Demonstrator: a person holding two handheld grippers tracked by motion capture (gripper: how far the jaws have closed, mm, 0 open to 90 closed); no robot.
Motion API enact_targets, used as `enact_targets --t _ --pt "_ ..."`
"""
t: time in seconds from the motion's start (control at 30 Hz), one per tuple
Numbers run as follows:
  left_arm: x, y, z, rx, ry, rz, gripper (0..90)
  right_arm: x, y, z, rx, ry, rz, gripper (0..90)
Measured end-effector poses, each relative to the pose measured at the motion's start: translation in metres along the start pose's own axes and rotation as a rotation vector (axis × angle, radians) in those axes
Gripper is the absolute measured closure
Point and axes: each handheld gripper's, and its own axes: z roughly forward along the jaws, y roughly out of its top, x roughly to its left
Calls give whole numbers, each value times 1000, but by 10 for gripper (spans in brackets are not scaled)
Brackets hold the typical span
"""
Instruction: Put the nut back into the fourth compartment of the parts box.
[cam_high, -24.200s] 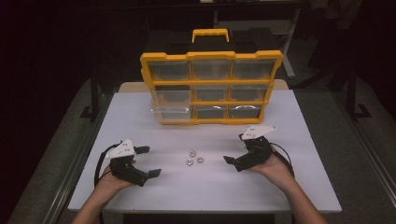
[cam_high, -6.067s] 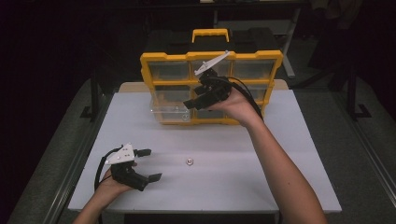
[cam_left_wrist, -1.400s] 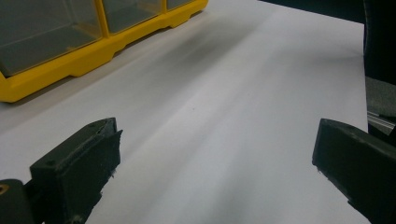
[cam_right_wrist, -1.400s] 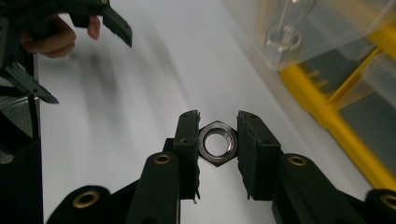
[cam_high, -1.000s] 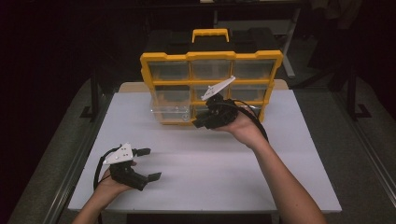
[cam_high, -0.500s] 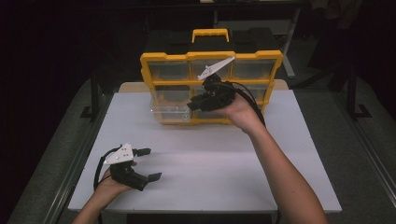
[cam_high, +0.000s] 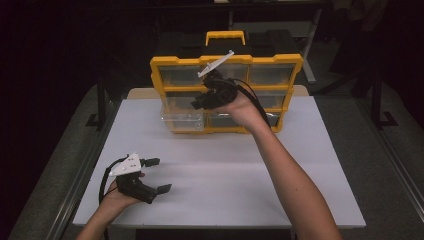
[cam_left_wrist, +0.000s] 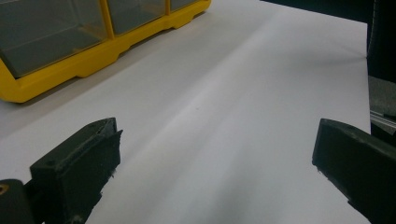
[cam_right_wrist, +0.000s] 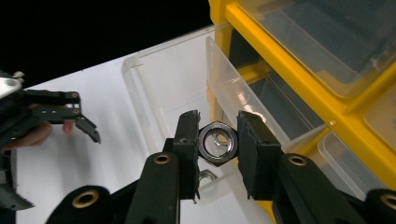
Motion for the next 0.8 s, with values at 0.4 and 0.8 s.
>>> enact_targets --t 0.4,0.8 --pt "1 0 -2 6 4 -2 11 -5 -5 -8 -64 -18 9 426" --pt "2 0 -2 13 9 3 11 -1 -46 -40 -172 -24 41 236"
